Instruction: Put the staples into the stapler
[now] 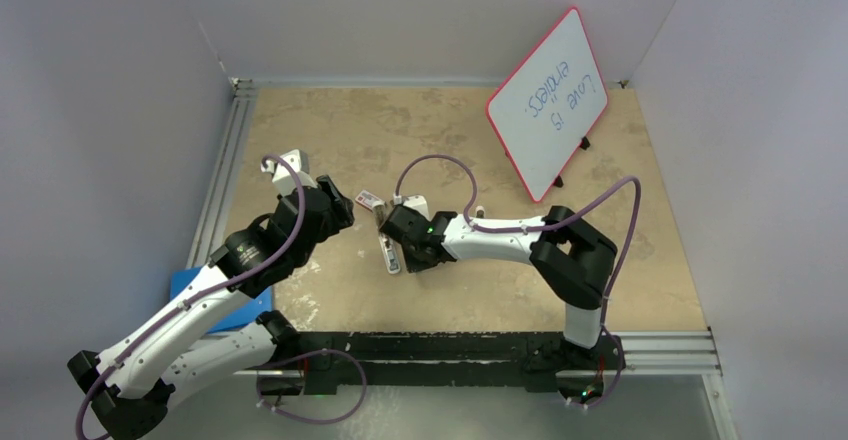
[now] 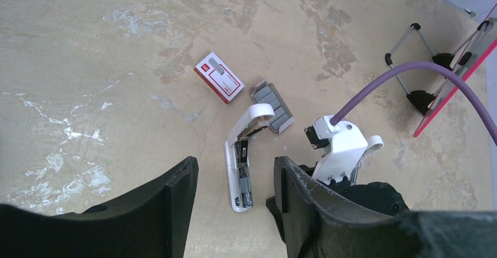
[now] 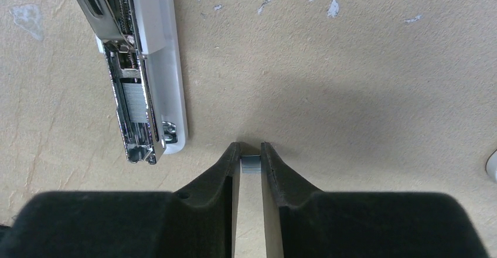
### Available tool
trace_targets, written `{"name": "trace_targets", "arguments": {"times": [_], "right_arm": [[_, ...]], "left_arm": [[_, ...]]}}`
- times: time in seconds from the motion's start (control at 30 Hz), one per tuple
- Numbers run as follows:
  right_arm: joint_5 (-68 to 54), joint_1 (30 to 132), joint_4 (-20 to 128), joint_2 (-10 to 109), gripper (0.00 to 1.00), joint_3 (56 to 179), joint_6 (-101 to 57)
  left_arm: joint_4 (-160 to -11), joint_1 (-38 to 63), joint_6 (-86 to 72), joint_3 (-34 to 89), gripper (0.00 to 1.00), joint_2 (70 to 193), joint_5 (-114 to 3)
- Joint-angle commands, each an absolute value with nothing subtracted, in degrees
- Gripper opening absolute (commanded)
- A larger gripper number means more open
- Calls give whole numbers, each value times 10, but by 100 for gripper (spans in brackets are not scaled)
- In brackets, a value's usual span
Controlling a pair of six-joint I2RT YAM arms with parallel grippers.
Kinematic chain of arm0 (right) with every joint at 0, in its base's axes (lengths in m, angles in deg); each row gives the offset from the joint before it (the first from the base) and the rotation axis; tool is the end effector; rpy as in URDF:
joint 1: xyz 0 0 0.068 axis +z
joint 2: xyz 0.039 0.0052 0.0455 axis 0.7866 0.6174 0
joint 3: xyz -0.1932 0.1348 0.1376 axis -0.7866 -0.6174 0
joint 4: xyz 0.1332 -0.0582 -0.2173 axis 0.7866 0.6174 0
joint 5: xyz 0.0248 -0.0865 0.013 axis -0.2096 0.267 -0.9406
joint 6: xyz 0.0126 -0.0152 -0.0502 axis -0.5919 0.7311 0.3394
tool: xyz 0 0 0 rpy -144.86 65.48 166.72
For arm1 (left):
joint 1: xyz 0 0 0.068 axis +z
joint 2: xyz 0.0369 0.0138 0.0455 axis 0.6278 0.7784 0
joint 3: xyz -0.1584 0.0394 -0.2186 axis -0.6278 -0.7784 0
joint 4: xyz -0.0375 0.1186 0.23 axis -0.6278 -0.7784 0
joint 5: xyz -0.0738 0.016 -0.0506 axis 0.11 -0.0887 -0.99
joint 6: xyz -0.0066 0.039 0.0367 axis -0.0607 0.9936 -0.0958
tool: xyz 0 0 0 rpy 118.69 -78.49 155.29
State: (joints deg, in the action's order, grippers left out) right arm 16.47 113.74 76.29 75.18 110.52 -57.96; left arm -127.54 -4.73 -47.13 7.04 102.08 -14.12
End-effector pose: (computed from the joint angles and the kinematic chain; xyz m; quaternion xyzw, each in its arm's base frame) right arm 0.1868 0.3292 0.1688 -0.1236 0.9513 0.1175 0.2568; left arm 0.1301 -0.0970 0.3284 -0.1894 0.8371 -0.1579 0.4882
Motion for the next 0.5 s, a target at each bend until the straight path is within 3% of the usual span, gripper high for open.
{"name": "trace_targets", "arguments": {"times": [0.0, 0.47], "right_arm": [[173, 1139, 772, 749, 19, 1114, -593], [195, 1139, 778, 720, 19, 1103, -620]], "left_arm": [[-1262, -45, -465, 66, 50, 1014, -136], [-1262, -46, -466, 65, 50, 1014, -137]]}}
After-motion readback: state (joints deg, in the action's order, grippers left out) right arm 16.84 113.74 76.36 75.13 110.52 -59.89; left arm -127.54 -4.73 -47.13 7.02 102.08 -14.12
